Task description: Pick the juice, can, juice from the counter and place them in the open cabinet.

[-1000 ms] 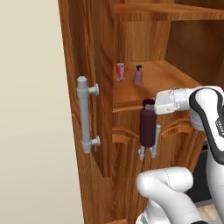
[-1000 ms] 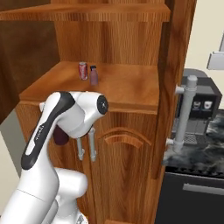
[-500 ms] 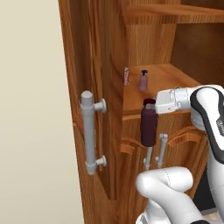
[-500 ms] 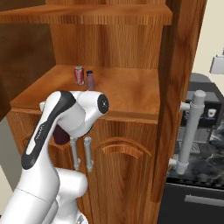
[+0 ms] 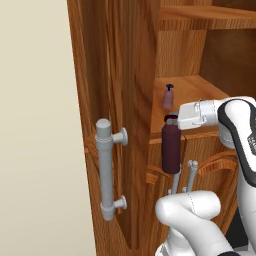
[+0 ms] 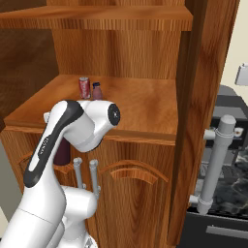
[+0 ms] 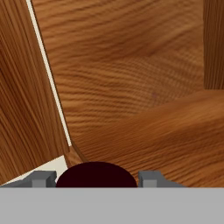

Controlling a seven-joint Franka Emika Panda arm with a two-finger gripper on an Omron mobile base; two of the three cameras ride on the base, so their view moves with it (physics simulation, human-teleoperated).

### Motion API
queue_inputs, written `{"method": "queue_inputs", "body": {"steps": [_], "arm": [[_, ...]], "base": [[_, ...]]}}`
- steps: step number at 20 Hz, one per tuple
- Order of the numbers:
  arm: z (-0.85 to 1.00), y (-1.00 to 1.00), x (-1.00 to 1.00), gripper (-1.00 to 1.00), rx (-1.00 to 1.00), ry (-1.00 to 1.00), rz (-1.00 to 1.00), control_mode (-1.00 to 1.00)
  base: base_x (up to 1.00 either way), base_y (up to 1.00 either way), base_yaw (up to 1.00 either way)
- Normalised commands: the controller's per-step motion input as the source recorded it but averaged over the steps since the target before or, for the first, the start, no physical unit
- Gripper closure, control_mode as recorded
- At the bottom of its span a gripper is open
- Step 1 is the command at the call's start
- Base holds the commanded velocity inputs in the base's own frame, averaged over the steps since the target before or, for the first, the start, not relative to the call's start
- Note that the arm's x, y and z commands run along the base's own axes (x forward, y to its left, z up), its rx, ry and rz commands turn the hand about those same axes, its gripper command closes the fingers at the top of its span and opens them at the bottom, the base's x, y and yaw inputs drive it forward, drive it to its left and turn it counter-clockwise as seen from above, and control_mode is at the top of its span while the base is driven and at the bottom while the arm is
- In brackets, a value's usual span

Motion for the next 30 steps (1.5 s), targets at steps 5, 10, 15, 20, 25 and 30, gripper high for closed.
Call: {"method": "queue_inputs", "body": {"steps": [5, 10, 15, 20, 25, 30], "arm": [[0.0, 0.0, 0.0, 1.0, 0.0, 0.0, 0.0, 1.0], [0.0, 0.0, 0.0, 1.0, 0.0, 0.0, 0.0, 1.0], [0.0, 0.0, 0.0, 1.0, 0.0, 0.0, 0.0, 1.0], [0.0, 0.0, 0.0, 1.0, 0.0, 0.0, 0.0, 1.0], [0.16, 0.0, -0.11, 1.0, 0.0, -0.02, -0.07, -1.0], [0.34, -0.01, -0.18, 1.0, -0.01, -0.06, -0.19, -1.0]], "base": [[0.01, 0.0, 0.0], [0.0, 0.0, 0.0], [0.0, 0.0, 0.0], [0.0, 0.0, 0.0], [-0.01, 0.0, 0.0], [0.0, 0.0, 0.0]]}}
